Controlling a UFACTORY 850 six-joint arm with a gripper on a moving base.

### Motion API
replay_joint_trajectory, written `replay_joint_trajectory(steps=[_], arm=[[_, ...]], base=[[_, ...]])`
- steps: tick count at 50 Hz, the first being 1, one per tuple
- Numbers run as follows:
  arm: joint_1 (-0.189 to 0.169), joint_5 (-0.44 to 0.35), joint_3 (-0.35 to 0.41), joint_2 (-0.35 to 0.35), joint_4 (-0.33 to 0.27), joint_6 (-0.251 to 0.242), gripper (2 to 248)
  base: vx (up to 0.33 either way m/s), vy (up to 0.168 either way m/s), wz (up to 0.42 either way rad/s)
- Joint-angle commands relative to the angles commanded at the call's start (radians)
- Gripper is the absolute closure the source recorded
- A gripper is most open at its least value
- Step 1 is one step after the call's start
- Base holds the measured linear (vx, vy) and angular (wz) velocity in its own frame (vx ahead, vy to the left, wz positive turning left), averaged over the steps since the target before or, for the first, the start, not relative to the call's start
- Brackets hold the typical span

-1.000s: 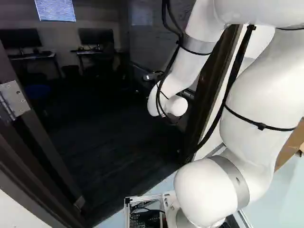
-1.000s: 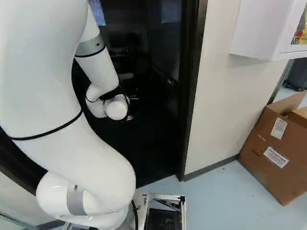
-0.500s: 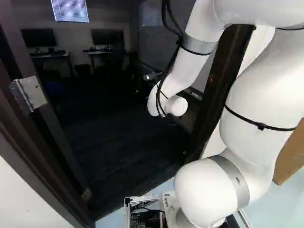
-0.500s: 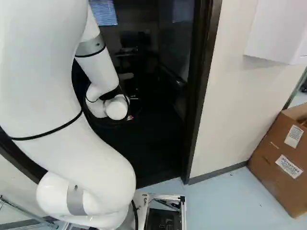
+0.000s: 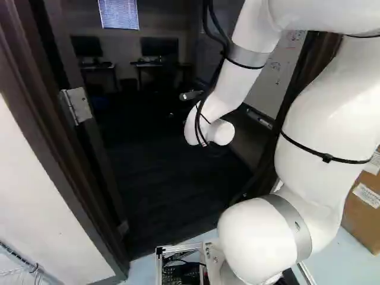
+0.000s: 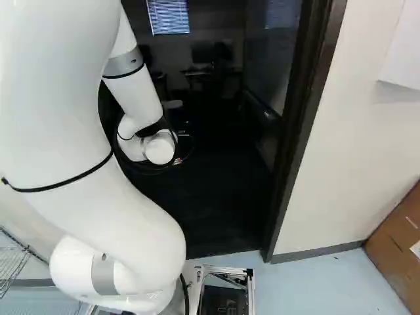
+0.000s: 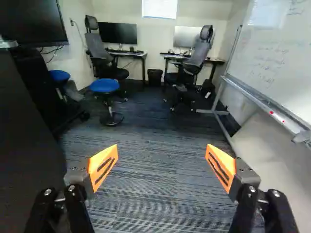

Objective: Open the door and move inside

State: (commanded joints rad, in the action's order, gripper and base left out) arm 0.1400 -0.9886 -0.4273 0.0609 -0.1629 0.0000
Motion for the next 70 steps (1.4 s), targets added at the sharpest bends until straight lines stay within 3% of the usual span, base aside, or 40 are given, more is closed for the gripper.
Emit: replay_joint_trajectory(steps=[26, 70], arm=[[0.0, 0.0, 0.0, 0.0, 0.0, 0.0, 3], [0.0, 0.0, 0.0, 0.0, 0.0, 0.0, 3]], base=[[-0.001, 0.057, 0.275], [0.039, -0.003, -0.023]])
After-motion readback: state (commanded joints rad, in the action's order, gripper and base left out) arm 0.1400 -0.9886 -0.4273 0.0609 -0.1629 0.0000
